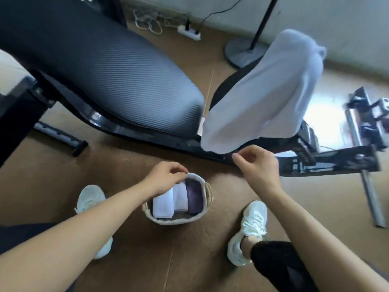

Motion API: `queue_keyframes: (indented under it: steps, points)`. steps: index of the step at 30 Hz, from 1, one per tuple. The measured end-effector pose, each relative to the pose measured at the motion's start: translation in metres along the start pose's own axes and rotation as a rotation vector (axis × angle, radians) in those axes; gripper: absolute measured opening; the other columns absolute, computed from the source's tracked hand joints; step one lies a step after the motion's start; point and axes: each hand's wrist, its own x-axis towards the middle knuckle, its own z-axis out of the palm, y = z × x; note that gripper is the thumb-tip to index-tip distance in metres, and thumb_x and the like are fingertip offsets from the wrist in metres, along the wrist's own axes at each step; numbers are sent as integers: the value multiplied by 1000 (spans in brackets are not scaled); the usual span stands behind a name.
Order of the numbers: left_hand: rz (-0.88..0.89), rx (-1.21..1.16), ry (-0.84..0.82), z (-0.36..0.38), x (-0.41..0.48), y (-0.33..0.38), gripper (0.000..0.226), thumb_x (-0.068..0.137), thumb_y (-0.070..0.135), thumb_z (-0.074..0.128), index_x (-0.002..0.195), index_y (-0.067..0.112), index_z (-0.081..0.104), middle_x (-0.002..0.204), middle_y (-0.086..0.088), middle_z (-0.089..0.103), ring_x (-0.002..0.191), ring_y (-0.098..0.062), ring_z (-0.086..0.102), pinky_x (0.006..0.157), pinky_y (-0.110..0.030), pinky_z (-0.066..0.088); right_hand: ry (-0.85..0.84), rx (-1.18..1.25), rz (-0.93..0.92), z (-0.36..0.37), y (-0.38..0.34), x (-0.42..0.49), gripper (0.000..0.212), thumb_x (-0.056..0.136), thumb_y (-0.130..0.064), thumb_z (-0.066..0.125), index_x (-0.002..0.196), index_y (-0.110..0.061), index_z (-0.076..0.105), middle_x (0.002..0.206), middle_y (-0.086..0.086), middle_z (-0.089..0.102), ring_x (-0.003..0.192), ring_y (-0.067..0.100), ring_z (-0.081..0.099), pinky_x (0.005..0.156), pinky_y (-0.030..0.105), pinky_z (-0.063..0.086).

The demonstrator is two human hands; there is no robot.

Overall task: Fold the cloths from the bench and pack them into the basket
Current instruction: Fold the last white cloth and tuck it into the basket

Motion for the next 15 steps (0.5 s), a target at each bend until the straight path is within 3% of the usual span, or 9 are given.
queue_keyframes:
  steps: [2, 4, 7, 8, 11, 13, 15]
  points:
    - [50, -194, 2, 12, 8, 31, 17, 95, 7, 65, 98, 21, 74, 97, -5, 76, 84, -14, 68, 74, -24, 54, 203, 162, 115, -27, 0, 6, 16, 85, -29, 76, 83, -15, 70, 76, -4, 68, 72, 9, 63, 67, 24, 51]
    - [99, -308, 29, 25, 18, 58, 18, 95, 4, 64, 103, 17, 73, 103, -10, 75, 86, -19, 67, 72, -23, 53, 413, 311, 237, -44, 7, 13, 22, 83, -31, 77, 91, -15, 65, 90, 3, 68, 82, 18, 66, 79, 35, 57]
    - [165, -408, 61, 40, 38, 85, 23, 95, 7, 66, 108, 25, 71, 112, -2, 73, 96, -20, 66, 81, -30, 54, 607, 493, 325, -58, 20, 28, 45, 81, -35, 81, 112, -19, 51, 123, 6, 53, 99, 14, 63, 84, 20, 53]
    - [187, -401, 63, 44, 46, 90, 27, 94, 10, 67, 112, 29, 69, 118, 1, 72, 102, -18, 66, 88, -33, 55, 594, 534, 310, -62, 23, 34, 56, 82, -35, 82, 123, -21, 47, 131, 4, 48, 107, 15, 62, 87, 19, 50]
    - [236, -355, 31, 47, 62, 99, 51, 89, 22, 72, 135, 37, 59, 136, 2, 62, 123, -17, 60, 110, -41, 47, 402, 614, 233, -68, 33, 53, 84, 85, -34, 81, 153, -31, 32, 149, -4, 42, 127, 20, 56, 103, 35, 48]
    - [280, -286, 9, 46, 68, 105, 67, 88, 23, 74, 146, 43, 46, 157, 4, 41, 137, -17, 47, 117, -42, 39, 307, 656, 191, -69, 35, 68, 86, 84, -35, 81, 155, -34, 32, 148, -1, 50, 125, 20, 61, 106, 42, 50]
    - [328, -204, -50, 45, 74, 111, 76, 88, 25, 75, 145, 56, 36, 168, 9, 17, 148, -17, 31, 123, -44, 28, 277, 710, 193, -68, 38, 79, 69, 86, -30, 80, 146, -24, 48, 133, 5, 65, 114, 21, 68, 103, 45, 53]
